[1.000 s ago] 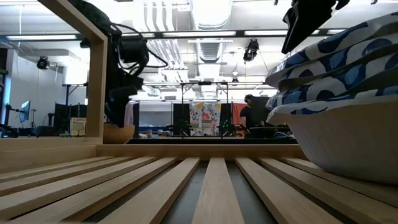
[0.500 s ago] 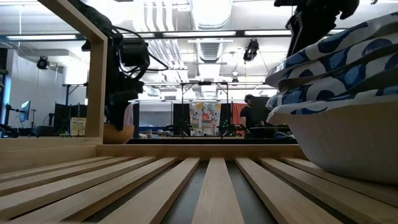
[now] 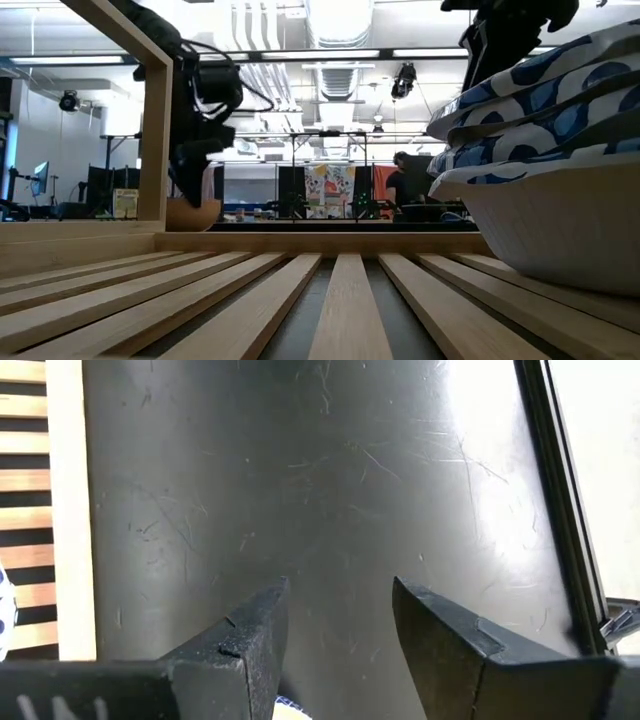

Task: Place and stack bowls onto a shelf
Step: Put the blue patterned bowl on the shelf

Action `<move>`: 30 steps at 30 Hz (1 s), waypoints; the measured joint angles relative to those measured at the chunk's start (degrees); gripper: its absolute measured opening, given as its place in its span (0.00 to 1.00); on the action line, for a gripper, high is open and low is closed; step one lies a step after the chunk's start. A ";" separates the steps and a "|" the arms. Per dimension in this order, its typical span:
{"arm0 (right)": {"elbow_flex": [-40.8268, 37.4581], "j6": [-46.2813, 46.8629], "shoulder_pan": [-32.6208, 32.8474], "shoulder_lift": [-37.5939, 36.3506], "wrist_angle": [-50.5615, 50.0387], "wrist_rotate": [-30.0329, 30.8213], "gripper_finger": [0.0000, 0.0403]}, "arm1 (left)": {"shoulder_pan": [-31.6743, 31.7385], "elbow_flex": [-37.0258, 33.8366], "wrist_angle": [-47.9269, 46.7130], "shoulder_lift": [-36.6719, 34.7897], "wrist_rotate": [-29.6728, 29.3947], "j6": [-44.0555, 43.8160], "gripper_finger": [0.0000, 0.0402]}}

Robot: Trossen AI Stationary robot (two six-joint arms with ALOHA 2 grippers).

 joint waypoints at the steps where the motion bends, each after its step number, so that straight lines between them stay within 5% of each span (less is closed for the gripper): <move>1: 0.00 -0.13 0.01 0.00 -0.01 0.00 0.42 | -0.13 0.60 0.07 0.00 0.52 0.59 0.01; 12: 0.08 -0.52 0.00 0.00 -0.03 0.00 0.42 | -4.28 10.10 2.23 -0.05 4.71 6.57 0.00; 21: 0.09 -3.52 -0.01 0.00 -0.33 -0.02 0.42 | -19.27 10.59 10.85 -0.07 4.76 10.99 0.00; 30: 0.09 -6.38 -0.01 0.00 -0.27 0.02 0.42 | -32.61 10.55 17.60 -0.07 4.67 3.86 0.00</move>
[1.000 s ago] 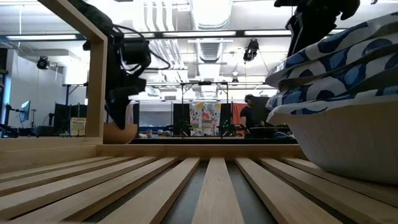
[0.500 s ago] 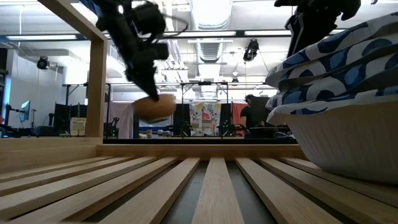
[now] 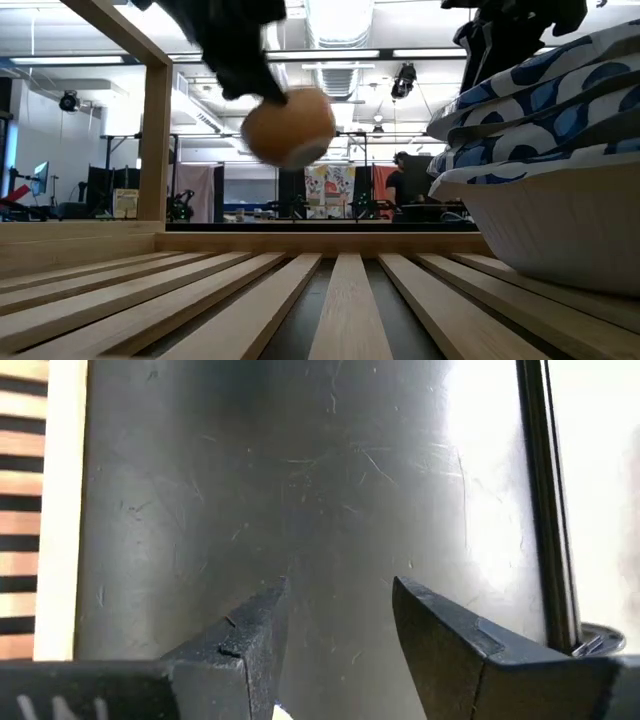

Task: Place and stack bowls onto a shelf
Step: Put the blue patterned bowl on the shelf

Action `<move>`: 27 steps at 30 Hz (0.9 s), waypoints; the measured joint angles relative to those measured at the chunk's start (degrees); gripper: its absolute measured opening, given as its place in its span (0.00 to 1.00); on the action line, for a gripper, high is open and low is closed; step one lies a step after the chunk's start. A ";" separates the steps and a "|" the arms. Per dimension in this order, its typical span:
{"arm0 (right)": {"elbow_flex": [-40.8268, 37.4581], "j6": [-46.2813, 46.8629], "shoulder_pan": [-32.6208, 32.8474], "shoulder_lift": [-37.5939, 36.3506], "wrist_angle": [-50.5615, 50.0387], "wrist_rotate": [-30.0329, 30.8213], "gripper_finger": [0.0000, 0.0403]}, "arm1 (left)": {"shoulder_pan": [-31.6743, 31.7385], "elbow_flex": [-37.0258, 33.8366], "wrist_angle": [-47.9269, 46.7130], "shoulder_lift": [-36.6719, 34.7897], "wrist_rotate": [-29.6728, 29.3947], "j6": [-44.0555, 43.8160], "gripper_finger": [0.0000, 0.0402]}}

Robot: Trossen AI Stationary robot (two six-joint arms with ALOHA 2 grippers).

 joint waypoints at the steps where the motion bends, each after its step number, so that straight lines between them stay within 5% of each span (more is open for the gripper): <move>1: 0.00 -0.79 0.00 0.00 0.08 0.02 0.42 | -1.31 0.00 1.93 0.00 0.01 -0.32 0.00; 14: 0.03 1.05 -0.13 0.00 0.26 4.96 0.42 | -12.82 0.00 14.40 0.07 4.56 -11.63 0.00; 27: 0.04 3.66 -0.24 0.00 0.26 5.06 0.42 | -17.89 3.79 12.86 6.49 4.92 -25.47 0.00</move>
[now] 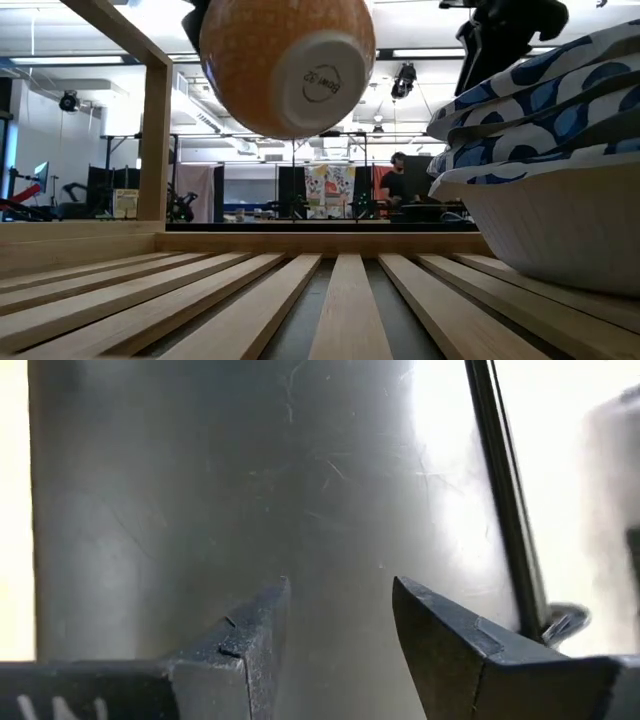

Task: Place and stack bowls onto a shelf
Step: Put the blue patterned bowl on the shelf

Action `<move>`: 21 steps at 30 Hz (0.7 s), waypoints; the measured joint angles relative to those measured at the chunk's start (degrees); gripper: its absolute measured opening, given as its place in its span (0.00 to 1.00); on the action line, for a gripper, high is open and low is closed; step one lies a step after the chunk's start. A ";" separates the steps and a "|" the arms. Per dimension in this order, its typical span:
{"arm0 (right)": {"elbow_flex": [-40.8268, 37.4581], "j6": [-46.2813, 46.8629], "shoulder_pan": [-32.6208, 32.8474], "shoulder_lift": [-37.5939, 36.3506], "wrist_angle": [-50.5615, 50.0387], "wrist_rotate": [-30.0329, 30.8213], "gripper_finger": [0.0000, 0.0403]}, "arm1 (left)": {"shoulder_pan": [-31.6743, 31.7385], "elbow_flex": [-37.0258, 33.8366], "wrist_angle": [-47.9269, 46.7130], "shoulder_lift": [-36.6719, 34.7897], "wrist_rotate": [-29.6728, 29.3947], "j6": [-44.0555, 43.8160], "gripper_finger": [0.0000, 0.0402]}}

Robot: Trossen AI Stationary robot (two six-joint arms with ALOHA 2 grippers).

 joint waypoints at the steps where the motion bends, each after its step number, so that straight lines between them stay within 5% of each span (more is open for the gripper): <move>1: 0.00 -1.75 0.00 0.00 -0.02 -0.02 0.42 | -0.28 1.59 -1.93 0.88 -0.07 -0.21 0.00; 10: 0.00 -8.21 0.00 0.00 0.05 -0.58 0.42 | -1.98 16.30 -26.15 10.59 -3.07 -3.37 0.00; 21: 0.00 -8.21 0.00 0.00 0.09 -0.58 0.42 | -5.89 19.05 -23.60 16.69 -0.12 -8.39 0.00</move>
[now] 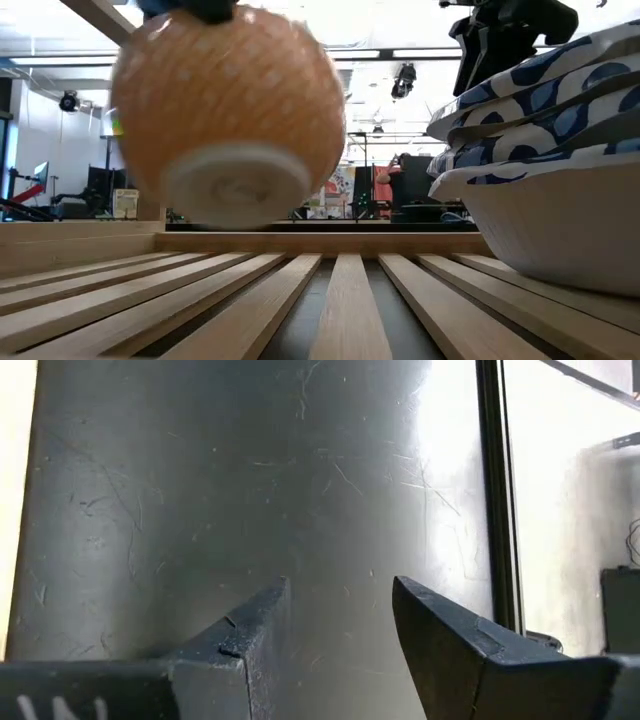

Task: Place and stack bowls onto a shelf
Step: Put the blue patterned bowl on the shelf

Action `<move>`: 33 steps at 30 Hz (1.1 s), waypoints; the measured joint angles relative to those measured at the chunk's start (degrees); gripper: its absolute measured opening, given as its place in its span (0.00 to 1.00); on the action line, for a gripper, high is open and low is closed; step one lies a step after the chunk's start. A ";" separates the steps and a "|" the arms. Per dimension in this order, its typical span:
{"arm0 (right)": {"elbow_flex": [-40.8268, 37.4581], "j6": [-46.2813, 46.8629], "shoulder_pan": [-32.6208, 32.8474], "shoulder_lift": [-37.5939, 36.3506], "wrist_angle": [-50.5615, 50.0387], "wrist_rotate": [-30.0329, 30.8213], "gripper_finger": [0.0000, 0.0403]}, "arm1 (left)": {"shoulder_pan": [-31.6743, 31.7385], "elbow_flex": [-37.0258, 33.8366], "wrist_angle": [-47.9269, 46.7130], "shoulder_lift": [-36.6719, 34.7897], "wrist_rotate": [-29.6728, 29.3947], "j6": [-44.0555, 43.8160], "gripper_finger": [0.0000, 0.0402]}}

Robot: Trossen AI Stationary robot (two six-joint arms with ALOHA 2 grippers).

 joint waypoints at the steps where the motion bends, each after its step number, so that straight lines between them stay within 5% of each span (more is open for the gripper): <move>1: 0.00 -0.02 0.00 0.00 0.02 -0.02 0.42 | -0.33 0.00 0.03 0.47 0.00 -0.52 0.00; 25: 0.00 -0.02 0.00 0.00 0.39 -0.02 0.42 | -3.16 0.26 5.23 5.54 -1.02 -4.81 0.05; 33: 0.00 -0.02 0.00 0.00 0.42 -0.02 0.42 | -3.28 0.26 5.20 5.54 3.50 -4.49 0.20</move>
